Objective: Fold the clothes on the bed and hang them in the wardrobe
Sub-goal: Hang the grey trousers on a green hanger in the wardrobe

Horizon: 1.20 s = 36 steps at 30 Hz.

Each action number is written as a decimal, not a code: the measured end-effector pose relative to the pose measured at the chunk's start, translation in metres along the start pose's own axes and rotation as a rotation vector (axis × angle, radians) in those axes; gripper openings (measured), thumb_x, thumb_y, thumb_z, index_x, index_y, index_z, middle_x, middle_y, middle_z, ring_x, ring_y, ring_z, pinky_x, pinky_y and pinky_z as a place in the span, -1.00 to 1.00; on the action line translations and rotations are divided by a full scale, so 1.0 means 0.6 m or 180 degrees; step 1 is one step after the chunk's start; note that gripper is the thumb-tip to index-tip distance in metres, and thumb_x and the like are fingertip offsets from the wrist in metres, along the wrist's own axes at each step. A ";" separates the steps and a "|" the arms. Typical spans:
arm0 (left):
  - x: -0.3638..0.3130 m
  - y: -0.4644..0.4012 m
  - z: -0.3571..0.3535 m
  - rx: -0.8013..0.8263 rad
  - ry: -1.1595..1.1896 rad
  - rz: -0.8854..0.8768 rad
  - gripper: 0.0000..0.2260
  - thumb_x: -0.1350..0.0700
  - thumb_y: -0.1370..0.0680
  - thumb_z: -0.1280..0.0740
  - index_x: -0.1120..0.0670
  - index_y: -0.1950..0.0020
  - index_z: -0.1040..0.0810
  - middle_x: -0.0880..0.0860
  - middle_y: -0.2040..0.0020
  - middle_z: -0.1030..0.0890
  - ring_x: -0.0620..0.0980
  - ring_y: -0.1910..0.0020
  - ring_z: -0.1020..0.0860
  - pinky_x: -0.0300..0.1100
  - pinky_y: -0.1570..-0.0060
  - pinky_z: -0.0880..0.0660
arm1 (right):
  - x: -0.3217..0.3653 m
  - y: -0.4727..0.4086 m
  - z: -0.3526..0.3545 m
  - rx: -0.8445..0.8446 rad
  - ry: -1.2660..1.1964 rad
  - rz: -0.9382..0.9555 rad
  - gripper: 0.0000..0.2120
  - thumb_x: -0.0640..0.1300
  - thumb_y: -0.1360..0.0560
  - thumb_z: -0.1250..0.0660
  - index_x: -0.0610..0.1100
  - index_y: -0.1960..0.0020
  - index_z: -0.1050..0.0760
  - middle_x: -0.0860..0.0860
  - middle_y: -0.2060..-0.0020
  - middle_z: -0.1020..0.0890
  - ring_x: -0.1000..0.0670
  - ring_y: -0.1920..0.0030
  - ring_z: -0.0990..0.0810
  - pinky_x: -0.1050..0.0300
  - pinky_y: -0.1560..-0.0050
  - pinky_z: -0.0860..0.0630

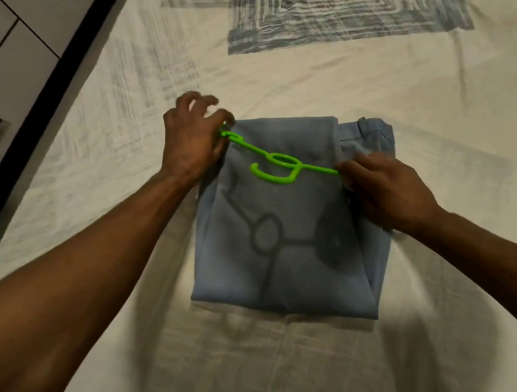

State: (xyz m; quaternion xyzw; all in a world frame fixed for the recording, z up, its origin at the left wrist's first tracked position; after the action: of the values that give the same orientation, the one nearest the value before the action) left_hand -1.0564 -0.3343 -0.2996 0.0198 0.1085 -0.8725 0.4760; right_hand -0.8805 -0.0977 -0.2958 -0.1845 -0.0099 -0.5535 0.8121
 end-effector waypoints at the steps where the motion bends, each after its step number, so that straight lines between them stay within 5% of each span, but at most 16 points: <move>1: -0.005 0.001 -0.004 0.0125 -0.0066 -0.0173 -0.65 -0.03 -0.45 -0.21 -0.01 -0.15 -0.64 0.07 -0.21 -0.61 0.24 -0.29 -0.44 0.08 -0.10 -0.33 | -0.002 0.002 -0.004 0.0069 -0.0039 0.0006 -0.66 -0.26 -0.44 -0.41 -0.18 -0.20 -0.47 -0.17 0.14 -0.59 -0.23 0.27 -0.52 -0.03 0.36 -0.53; 6: -0.011 0.035 -0.012 0.0092 0.0060 -0.0738 -0.71 0.05 -0.50 -0.20 0.12 -0.02 -0.66 0.14 0.07 -0.67 0.24 0.02 -0.60 0.04 0.13 -0.50 | 0.017 -0.013 -0.004 0.0453 -0.0107 0.0292 -0.54 0.19 -0.57 -0.21 -0.15 -0.24 -0.50 -0.11 0.04 -0.62 -0.11 0.16 -0.52 0.07 0.26 -0.51; 11: -0.018 0.050 -0.012 -0.0119 -0.0032 -0.0805 -0.72 0.09 -0.52 -0.20 0.18 -0.01 -0.65 0.19 0.04 -0.66 0.22 0.02 -0.61 0.04 0.19 -0.55 | 0.011 -0.108 0.031 -0.0235 -0.0286 -0.0272 -0.64 0.04 -0.64 -0.14 -0.20 -0.20 -0.53 -0.17 -0.06 -0.58 -0.22 -0.01 -0.51 -0.05 0.11 -0.48; 15: -0.021 0.051 -0.014 -0.0004 -0.0097 -0.0836 -0.69 0.09 -0.50 -0.16 0.17 -0.03 -0.65 0.16 0.04 -0.66 0.21 0.00 -0.61 0.02 0.21 -0.54 | -0.057 -0.206 -0.056 0.1065 -0.0174 -0.1219 -0.46 0.13 -0.60 -0.28 -0.12 -0.47 -0.32 -0.17 -0.38 -0.46 -0.26 -0.35 -0.40 -0.15 -0.25 -0.41; 18: -0.019 0.055 -0.015 0.0060 -0.0229 -0.0822 -0.72 0.10 -0.50 -0.19 0.16 -0.02 -0.65 0.16 0.07 -0.66 0.21 0.02 -0.61 0.01 0.26 -0.54 | -0.067 -0.231 -0.104 0.1796 -0.0286 -0.1299 -0.52 0.12 -0.56 -0.36 -0.12 -0.37 -0.42 -0.18 -0.24 -0.56 -0.22 -0.23 -0.50 -0.01 -0.10 -0.44; 25: -0.025 0.070 -0.005 0.0008 -0.0422 -0.0961 -0.71 0.14 -0.52 -0.15 0.18 -0.04 -0.63 0.16 0.14 -0.65 0.23 0.14 -0.62 0.00 0.22 -0.49 | -0.042 -0.212 -0.045 0.1193 -0.0515 -0.0947 -0.89 -0.07 -0.56 -0.35 -0.05 -0.02 -0.45 -0.05 0.15 -0.51 -0.20 0.06 -0.52 0.03 0.17 -0.34; 31: -0.033 0.123 0.017 -0.0285 -0.0397 -0.1040 -0.84 0.26 -0.47 -0.27 0.15 0.02 -0.62 0.14 0.17 -0.63 0.21 0.20 -0.61 -0.03 0.21 -0.43 | -0.042 -0.192 0.049 0.0535 -0.0640 -0.0784 -0.77 0.08 -0.49 -0.24 -0.05 -0.04 -0.47 -0.03 0.27 -0.54 -0.25 0.17 -0.55 -0.12 0.14 -0.50; 36: -0.035 0.195 0.022 -0.0184 -0.0227 -0.0990 -0.93 0.17 -0.52 -0.40 0.11 0.02 -0.63 0.11 0.10 -0.65 0.18 0.11 -0.63 -0.02 0.17 -0.43 | -0.056 -0.201 0.056 0.0505 -0.0560 -0.0840 -0.72 0.11 -0.48 -0.23 -0.06 -0.05 -0.48 -0.11 0.20 -0.60 -0.28 0.11 -0.56 -0.12 0.11 -0.50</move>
State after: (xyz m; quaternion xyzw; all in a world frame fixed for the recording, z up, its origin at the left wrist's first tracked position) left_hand -0.9466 -0.3811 -0.3036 -0.0419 0.1183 -0.9324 0.3390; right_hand -0.9960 -0.0954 -0.2374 -0.1646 -0.1487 -0.6345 0.7404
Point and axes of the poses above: each hand's wrist, its own y-axis away from the middle knuckle, its own z-axis out of the back of the hand, x = y × z, the point moved 7 cm from there along -y, towards the middle knuckle
